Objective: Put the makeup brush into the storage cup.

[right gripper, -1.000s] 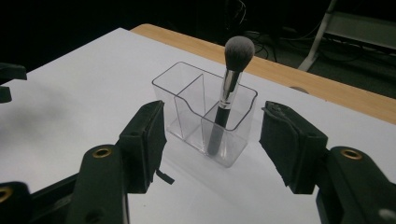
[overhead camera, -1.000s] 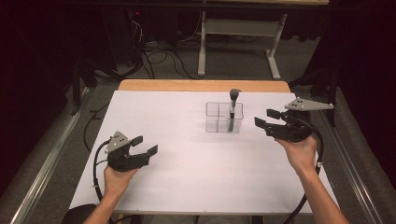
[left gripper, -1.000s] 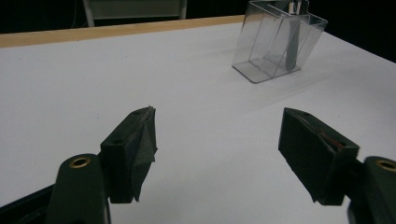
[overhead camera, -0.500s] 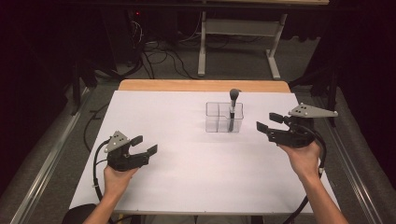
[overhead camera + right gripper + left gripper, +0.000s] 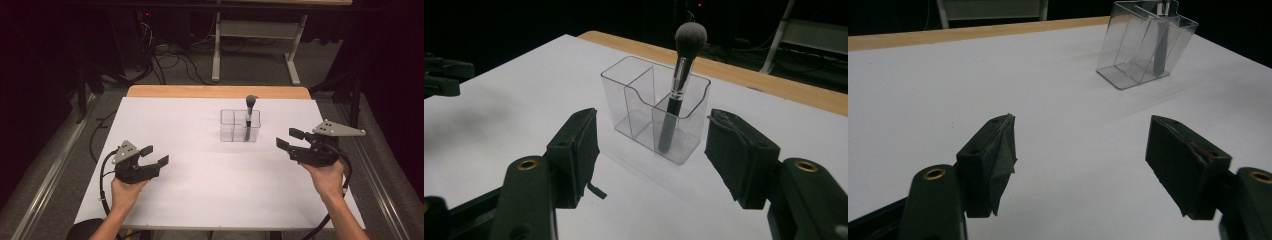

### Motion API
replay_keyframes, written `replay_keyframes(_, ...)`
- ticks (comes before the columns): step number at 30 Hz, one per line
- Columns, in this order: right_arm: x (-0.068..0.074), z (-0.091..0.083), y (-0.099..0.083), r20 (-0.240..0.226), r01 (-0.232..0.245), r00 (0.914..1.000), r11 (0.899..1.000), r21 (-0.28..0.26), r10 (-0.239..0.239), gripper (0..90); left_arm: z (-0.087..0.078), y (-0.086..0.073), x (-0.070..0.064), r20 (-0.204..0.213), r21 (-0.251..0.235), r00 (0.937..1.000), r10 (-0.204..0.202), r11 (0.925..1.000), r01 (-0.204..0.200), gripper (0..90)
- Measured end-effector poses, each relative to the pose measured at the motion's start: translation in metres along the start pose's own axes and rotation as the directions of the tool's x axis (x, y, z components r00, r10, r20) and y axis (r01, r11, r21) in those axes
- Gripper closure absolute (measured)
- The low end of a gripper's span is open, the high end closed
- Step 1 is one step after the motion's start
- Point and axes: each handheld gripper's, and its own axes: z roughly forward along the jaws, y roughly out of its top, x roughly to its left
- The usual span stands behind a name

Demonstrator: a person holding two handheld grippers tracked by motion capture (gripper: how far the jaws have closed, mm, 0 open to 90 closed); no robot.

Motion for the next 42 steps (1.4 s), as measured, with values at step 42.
replay_keyframes(42, -0.011, -0.002, -0.044, 0.025, -0.051, 0.9984, 0.999, -0.005, 0.051, 39.1, 0.001, 0.0, 0.0, 0.008, 0.002, 0.9999, -0.007, 1.0, 0.007, 28.3)
